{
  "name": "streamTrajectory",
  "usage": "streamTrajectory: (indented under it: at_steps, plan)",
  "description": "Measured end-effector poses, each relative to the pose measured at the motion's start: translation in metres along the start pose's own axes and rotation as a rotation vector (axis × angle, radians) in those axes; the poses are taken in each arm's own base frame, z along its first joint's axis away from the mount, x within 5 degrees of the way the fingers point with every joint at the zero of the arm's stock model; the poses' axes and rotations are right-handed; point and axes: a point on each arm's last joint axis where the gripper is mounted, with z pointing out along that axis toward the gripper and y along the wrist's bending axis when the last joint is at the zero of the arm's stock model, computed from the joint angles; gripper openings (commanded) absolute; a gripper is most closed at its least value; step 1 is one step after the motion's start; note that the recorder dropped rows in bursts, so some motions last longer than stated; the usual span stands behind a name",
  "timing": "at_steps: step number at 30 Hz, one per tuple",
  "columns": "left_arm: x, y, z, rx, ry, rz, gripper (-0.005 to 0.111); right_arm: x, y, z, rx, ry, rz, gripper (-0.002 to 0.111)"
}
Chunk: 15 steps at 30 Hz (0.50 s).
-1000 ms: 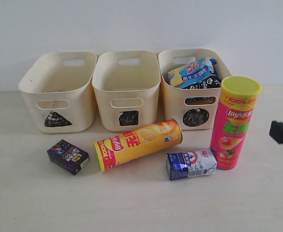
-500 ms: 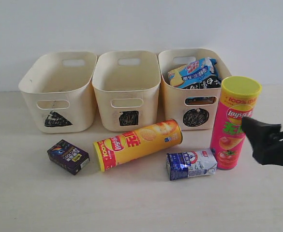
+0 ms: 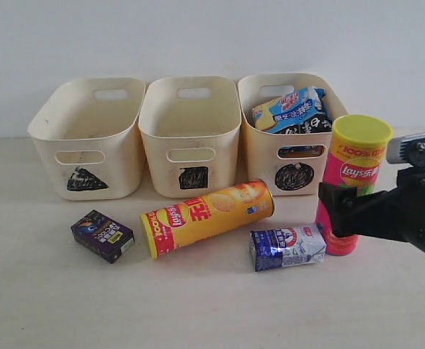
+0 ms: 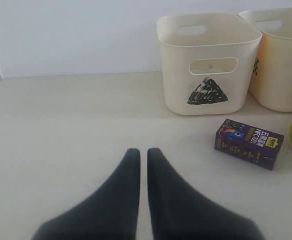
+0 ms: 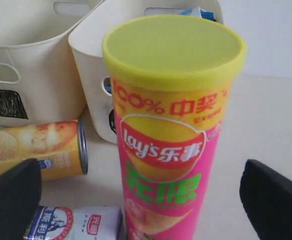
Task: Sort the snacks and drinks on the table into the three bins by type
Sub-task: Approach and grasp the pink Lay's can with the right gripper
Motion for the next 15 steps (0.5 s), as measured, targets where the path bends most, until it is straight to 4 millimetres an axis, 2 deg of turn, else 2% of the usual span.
streamTrajectory:
  at_steps: [7,15]
  plan:
    - [0.000,0.000,0.000,0.000,0.000,0.000,0.004,0.002,0.002,0.023,0.005,-0.005,-0.007,0.104]
    - [0.000,0.000,0.000,0.000,0.000,0.000,0.004,-0.002,0.001,0.040,0.032,-0.031,-0.053,0.104]
